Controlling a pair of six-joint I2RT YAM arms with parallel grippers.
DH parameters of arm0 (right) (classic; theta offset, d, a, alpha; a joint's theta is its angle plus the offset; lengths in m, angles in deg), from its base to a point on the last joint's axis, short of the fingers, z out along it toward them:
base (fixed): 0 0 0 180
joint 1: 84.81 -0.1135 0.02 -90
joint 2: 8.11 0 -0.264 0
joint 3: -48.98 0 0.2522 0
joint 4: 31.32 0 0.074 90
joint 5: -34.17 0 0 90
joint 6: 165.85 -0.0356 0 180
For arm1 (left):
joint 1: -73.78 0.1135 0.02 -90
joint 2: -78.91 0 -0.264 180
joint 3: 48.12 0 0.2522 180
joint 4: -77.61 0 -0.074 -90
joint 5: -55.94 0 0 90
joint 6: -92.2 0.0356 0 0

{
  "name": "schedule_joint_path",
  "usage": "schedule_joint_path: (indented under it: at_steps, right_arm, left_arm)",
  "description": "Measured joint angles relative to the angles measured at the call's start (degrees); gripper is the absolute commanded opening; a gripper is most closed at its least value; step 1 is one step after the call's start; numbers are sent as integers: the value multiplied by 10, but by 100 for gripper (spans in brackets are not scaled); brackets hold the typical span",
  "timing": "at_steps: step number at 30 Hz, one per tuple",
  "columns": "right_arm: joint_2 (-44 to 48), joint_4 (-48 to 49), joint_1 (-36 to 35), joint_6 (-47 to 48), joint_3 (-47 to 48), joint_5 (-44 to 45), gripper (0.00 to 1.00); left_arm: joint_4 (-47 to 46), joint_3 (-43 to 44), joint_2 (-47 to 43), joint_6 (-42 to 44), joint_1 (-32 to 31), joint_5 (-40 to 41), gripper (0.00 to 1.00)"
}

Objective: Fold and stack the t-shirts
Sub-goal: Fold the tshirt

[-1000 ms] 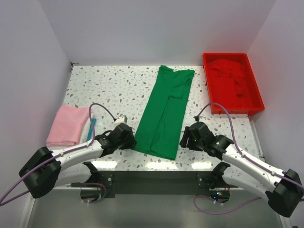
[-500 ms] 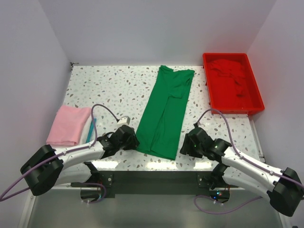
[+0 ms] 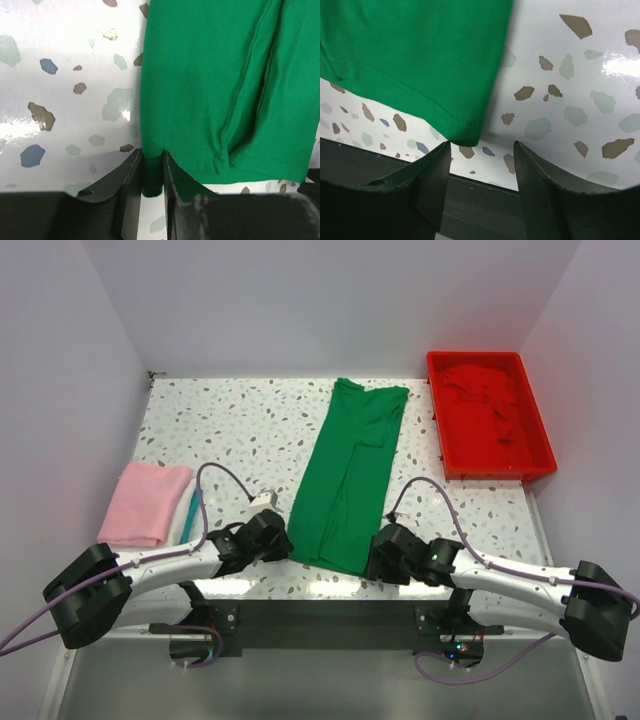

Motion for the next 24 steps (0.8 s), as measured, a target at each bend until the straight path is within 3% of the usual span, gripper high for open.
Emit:
schedule_joint_path:
  at_steps: [12,20,23,24]
  right_arm:
    - [-22,45,-26,-45,-2,20,50]
    - [-11,33,-28,-50,-10,30,33]
    - [-11,33,-28,-50,-13,30,23]
    - [-10,32,-28,-50,-15,29,15]
  left_arm:
    - [17,-19,-28,-46,-42,23,11]
    - [26,-22,-37,-53,-62,30,5]
    - [31,-22,-38,-57,-72,33,2]
    - [33,-22,-39,-59,-76,34,2]
